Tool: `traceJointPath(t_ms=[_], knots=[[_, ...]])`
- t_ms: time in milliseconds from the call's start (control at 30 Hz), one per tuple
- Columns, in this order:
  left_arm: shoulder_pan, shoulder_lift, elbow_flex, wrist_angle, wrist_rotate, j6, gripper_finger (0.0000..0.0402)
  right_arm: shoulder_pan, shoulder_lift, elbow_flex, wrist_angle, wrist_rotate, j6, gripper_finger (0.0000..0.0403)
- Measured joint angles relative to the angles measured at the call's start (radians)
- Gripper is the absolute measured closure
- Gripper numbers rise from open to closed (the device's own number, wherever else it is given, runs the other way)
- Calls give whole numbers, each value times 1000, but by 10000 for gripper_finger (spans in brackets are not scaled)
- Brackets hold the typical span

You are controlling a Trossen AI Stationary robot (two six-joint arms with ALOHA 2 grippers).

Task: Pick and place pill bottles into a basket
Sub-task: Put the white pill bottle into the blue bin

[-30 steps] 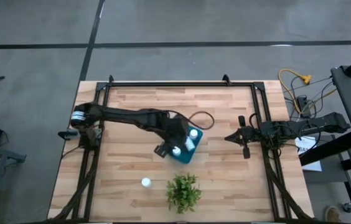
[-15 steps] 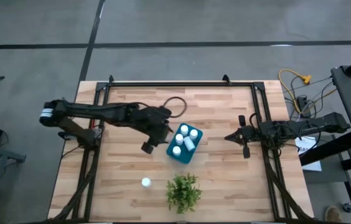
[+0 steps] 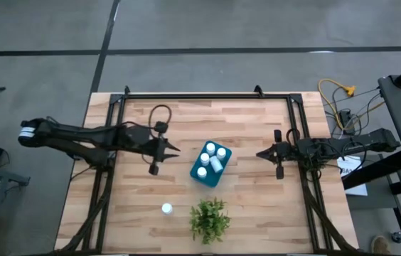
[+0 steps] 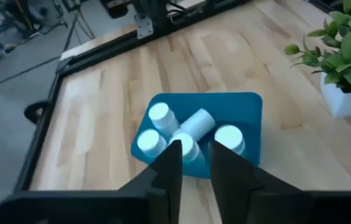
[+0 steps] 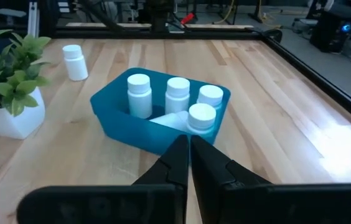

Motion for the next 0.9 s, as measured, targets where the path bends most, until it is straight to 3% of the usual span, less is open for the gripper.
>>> traceJointPath(t_ms=[333, 567, 767, 900], knots=[[0, -152, -202, 67, -41, -161, 399, 0, 0, 0, -2, 56, -1, 394], [0, -234, -306, 80, -74, -234, 401, 0, 2, 0, -3, 78, 3, 394], [0, -295, -429, 227, -73, -282, 401, 0, 2, 0, -3, 78, 6, 394], [0, -332, -464, 253, -7, -293, 401, 0, 2, 0, -3, 78, 19, 394]])
